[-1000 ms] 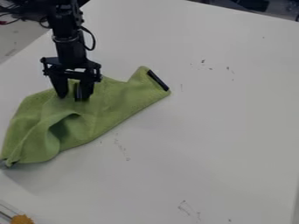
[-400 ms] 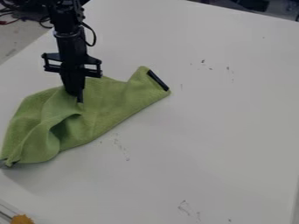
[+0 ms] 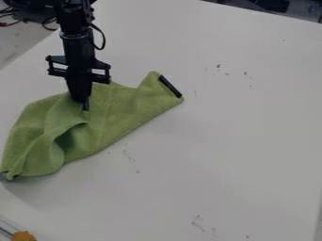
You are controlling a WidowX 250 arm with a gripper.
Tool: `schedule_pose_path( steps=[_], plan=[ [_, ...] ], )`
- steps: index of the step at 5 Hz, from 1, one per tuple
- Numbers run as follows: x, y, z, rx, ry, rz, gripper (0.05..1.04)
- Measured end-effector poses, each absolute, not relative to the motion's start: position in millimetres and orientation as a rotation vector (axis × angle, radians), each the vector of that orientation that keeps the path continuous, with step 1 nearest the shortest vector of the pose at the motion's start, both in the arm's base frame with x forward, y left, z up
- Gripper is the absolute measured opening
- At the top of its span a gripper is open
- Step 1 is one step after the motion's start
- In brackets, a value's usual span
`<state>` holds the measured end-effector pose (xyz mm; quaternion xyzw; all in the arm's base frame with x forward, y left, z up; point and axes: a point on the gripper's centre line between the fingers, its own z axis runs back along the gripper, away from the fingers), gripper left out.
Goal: Unfold cloth from left to right
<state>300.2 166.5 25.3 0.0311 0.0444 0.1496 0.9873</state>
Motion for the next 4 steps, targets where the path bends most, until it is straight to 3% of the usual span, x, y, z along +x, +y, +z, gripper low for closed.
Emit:
schedule_pose_path(
  steps=[1, 3, 4],
  plan=[
    [307, 167, 49, 0.1, 0.064, 0.295, 0.052],
    [311, 119, 106, 0.129, -0.035, 0.314, 0.052],
    [298, 81, 110, 0.097, -0.053, 0.337, 0.052]
  ],
)
